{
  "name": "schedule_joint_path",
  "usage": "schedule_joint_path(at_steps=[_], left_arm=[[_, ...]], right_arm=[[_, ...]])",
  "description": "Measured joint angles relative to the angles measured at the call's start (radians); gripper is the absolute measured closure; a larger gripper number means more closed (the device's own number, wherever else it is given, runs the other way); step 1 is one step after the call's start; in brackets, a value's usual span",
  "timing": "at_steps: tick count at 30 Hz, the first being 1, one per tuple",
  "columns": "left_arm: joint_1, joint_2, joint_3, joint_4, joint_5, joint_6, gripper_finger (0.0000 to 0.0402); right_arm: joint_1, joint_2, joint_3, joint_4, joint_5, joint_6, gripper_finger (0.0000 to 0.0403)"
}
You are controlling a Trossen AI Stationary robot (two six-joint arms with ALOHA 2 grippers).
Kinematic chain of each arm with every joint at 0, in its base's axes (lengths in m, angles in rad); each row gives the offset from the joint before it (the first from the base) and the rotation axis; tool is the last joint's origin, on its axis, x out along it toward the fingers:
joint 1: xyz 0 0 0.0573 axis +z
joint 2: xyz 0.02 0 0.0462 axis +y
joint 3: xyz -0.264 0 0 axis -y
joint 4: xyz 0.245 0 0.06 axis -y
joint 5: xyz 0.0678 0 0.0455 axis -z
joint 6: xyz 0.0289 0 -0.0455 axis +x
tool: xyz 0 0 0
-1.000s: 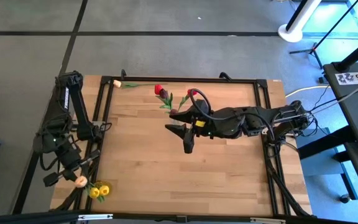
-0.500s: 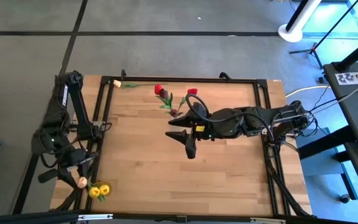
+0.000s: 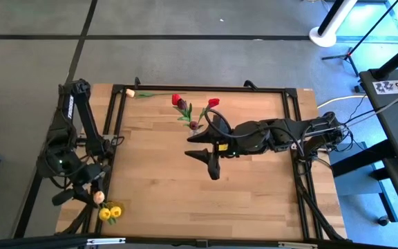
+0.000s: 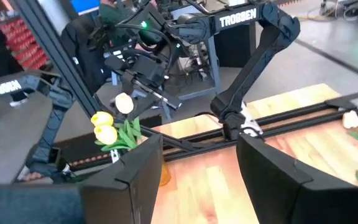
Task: Sort flowers into vase by color
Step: Put the bottom white flower into the yellow vase
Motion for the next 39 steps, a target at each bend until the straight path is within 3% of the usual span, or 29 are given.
schedule_joint_path(at_steps=[13, 21, 25, 34, 39], left_arm=[[0.0, -0.001, 0.071, -0.094, 0.061, -0.164, 0.0262], [0.004, 0.034, 0.071, -0.181, 0.03, -0.28, 0.0262], [0.02, 0.034, 0.071, -0.179, 0.024, -0.414, 0.0261], [0.023, 0.026, 0.071, -0.173, 0.059, -0.603, 0.0214], [0.023, 0.012, 0.071, -0.152, 0.08, -0.6, 0.0193]], right_arm=[[-0.001, 0.0, 0.0, -0.021, 0.0, -0.163, 0.0198], [-0.001, 0.0, 0.0, -0.031, 0.0, -0.261, 0.0198], [-0.001, 0.0, 0.0, -0.036, 0.002, -0.304, 0.0198], [-0.023, 0.0, 0.0, -0.067, 0.027, -0.347, 0.0198], [-0.021, 0.0, 0.0, -0.089, 0.015, -0.339, 0.0198]])
